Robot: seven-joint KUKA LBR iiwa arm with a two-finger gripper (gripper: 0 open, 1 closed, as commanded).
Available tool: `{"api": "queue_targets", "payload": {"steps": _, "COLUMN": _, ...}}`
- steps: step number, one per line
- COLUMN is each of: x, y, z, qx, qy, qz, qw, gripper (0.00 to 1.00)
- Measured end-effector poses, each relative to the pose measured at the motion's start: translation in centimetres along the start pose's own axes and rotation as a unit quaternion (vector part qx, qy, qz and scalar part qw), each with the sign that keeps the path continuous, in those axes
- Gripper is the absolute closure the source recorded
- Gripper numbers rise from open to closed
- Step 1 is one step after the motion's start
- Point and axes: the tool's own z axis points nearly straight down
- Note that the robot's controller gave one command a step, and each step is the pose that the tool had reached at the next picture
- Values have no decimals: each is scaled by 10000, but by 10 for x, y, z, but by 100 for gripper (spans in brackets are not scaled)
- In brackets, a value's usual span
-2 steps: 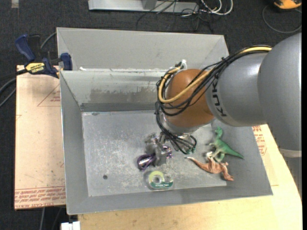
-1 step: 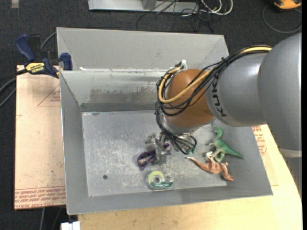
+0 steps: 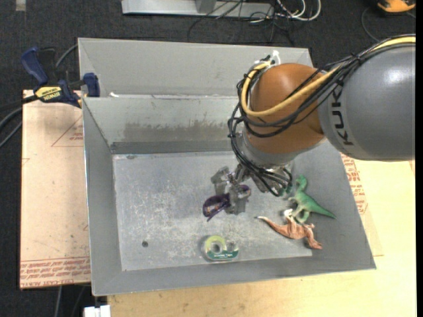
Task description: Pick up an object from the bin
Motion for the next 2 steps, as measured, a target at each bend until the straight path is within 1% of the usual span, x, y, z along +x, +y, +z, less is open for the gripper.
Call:
{"api": "queue_targets", "payload": {"steps": 1, "x": 0, "y": 0, "z": 0, "qx": -1, "qy": 0, "qz": 1, "qw": 10000, "gripper": 100}}
{"api": "queue_targets", "payload": {"steps": 2, "x": -17, "y": -12, "z": -140, "qx": 1, "qy": -22, "qz": 136, "qw": 9999, "gripper": 100}}
